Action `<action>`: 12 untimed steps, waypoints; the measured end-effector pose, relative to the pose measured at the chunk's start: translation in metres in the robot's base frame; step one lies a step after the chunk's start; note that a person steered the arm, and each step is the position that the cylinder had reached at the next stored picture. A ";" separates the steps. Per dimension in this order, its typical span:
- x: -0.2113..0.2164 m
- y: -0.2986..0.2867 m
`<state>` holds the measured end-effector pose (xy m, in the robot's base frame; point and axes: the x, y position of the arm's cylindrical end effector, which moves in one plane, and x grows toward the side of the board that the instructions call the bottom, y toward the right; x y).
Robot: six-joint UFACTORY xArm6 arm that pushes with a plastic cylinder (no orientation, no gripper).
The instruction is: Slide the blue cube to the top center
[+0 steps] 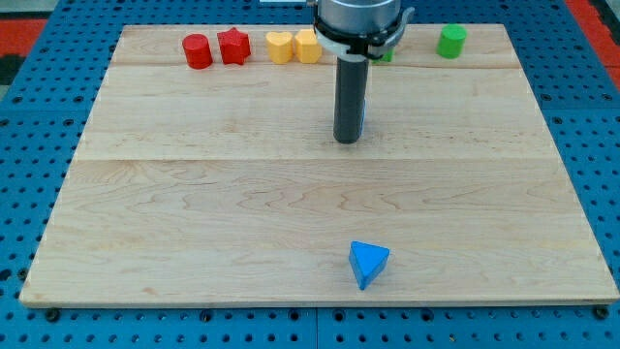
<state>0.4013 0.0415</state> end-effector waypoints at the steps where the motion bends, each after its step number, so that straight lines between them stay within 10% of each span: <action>1: -0.013 -0.004; 10: -0.137 0.004; 12: -0.060 -0.073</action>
<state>0.3416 -0.0315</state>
